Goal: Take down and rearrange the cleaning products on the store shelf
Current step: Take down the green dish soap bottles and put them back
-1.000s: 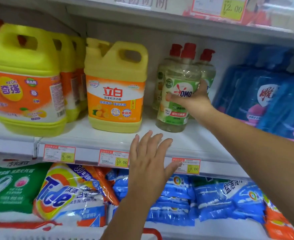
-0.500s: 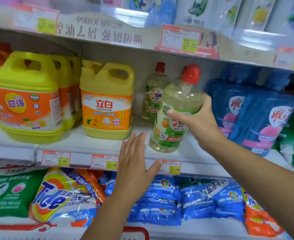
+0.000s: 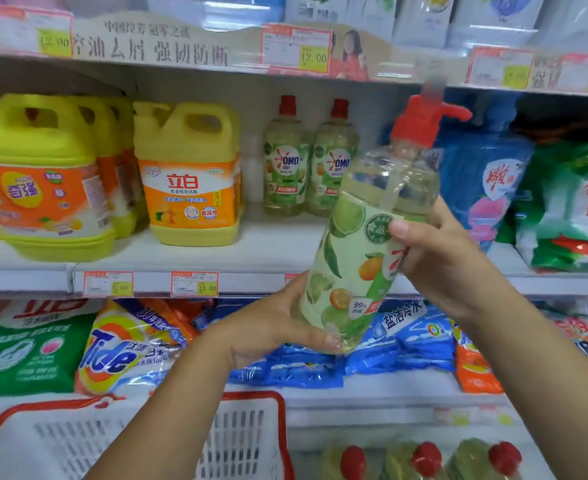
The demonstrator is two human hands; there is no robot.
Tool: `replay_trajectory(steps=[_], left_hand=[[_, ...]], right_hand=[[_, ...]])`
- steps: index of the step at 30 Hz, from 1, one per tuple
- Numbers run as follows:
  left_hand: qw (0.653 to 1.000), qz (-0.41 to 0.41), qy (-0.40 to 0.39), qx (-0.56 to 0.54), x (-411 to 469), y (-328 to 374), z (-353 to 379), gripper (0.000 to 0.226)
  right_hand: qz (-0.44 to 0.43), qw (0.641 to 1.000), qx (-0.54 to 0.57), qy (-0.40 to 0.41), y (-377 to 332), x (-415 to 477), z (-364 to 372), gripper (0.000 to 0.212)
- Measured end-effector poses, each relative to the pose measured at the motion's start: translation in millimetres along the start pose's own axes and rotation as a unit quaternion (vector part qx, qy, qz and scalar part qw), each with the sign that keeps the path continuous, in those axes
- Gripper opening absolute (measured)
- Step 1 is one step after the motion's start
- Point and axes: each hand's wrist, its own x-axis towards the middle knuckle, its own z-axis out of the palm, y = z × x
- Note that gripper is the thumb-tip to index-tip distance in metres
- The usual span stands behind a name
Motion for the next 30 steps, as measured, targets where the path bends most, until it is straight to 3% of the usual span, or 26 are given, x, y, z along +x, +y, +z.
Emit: replay_trajectory(steps=[3,7,8,10,11,13,17,19,22,24,26,30], left_hand=[[0.999,-0.005,0.038,-0.016,5,-22,19,0.087],[0.986,0.023,0.155,0.060,12,-36,54,0.082],[0.976,0.038,0.196,0.092,15,-37,64,0.081],[0.956,0.067,0.244,0.149,20,-37,76,0.083],[0.951,0.074,0.246,0.172,22,-35,79,0.087],[0.954,0.055,0.215,0.201,23,-27,74,0.098],[0.991,0.006,0.075,0.111,19,-12,59,0.090],[0.999,0.010,0.041,0.030,19,-12,61,0.085],[0.991,0.040,0.119,0.033,22,-16,69,0.081],[0.970,0.071,0.205,0.106,24,-14,75,0.086],[0.947,0.104,0.248,0.177,26,-13,78,0.085],[0.971,0.046,0.157,0.174,21,-3,59,0.092]], right_hand=[[0.049,0.998,0.002,0.024,13,-14,-10,0.112],[0.065,0.972,-0.209,0.084,3,-18,-15,0.129],[0.065,0.963,-0.235,0.115,3,-20,-15,0.125],[0.045,0.962,-0.209,0.172,8,-22,-21,0.090],[0.034,0.965,-0.181,0.186,9,-23,-25,0.076],[0.022,0.974,-0.136,0.180,8,-24,-38,0.068],[0.009,0.997,0.009,0.082,-1,-28,-61,0.111],[0.010,0.998,0.041,0.049,-2,-28,-65,0.117],[0.041,0.996,-0.047,0.070,-10,-31,-65,0.103],[0.039,0.983,-0.147,0.101,-15,-35,-65,0.084],[0.037,0.980,-0.151,0.124,-14,-38,-66,0.074],[0.036,0.988,-0.111,0.102,-10,-43,-74,0.066]])
